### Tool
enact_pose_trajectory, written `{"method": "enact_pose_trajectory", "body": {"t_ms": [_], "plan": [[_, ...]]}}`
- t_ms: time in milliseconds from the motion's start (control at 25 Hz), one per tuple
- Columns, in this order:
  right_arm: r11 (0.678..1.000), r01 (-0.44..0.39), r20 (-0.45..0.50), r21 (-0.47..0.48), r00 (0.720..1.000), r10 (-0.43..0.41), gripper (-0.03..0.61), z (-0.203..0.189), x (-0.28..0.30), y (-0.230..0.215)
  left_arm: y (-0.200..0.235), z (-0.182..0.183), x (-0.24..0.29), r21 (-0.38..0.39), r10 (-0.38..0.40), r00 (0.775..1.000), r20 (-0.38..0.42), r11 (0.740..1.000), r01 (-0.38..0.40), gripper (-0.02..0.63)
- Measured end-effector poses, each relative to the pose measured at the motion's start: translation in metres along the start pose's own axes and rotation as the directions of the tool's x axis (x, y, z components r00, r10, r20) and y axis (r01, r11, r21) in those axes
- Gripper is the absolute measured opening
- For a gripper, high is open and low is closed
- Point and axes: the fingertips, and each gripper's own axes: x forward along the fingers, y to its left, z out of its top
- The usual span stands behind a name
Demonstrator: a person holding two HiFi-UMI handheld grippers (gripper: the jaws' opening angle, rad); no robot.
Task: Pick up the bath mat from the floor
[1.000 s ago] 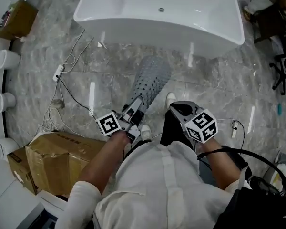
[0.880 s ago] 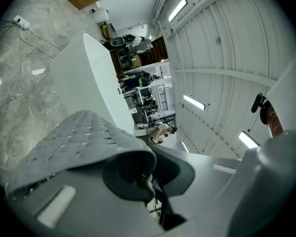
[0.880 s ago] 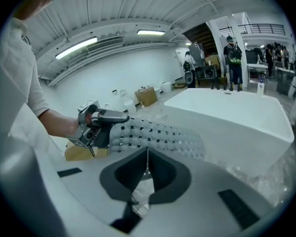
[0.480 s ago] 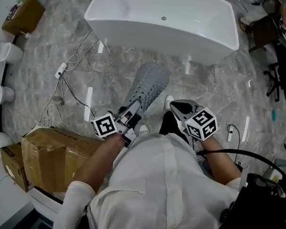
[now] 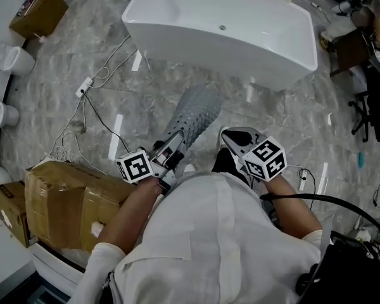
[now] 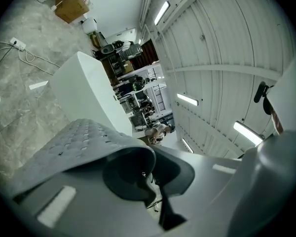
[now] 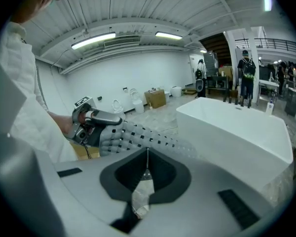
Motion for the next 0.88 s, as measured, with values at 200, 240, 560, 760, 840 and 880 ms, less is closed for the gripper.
{"method": "enact_pose_trajectory", "body": {"t_ms": [200, 240, 560, 760, 840, 880], "plan": [[1.0, 0.002, 0.01, -0.023, 1.0, -0.002, 0.011, 0.007, 0.002, 0.012, 0.001, 0.001, -0.018, -0.014, 0.013, 1.0, 0.025, 1.0, -0.013, 0.017], [1.0, 0.001, 0.01, -0.023, 1.0, -0.001, 0.011, 0.006, 0.003, 0.014, 0.001, 0.001, -0.021, -0.019, 0.019, 0.999, 0.029, 1.0, -0.018, 0.017], [1.0, 0.003, 0.02, -0.02, 1.0, -0.002, 0.009, 0.006, 0.007, 0.029, -0.004, 0.003, -0.039, -0.003, 0.002, 0.999, 0.041, 1.0, -0.002, 0.017], [1.0, 0.016, 0.022, -0.025, 1.0, -0.015, 0.006, 0.002, 0.01, 0.04, 0.0, 0.0, -0.053, 0.017, 0.015, 0.999, 0.038, 1.0, -0.016, 0.017], [1.0, 0.019, 0.024, -0.018, 1.0, -0.019, 0.006, -0.001, 0.01, 0.045, 0.004, -0.001, -0.059, 0.034, 0.031, 0.999, 0.033, 0.999, -0.032, 0.017], [1.0, 0.02, 0.023, -0.014, 1.0, -0.019, 0.006, -0.003, 0.01, 0.047, 0.005, -0.002, -0.061, 0.034, 0.032, 0.999, 0.031, 0.999, -0.033, 0.017]]}}
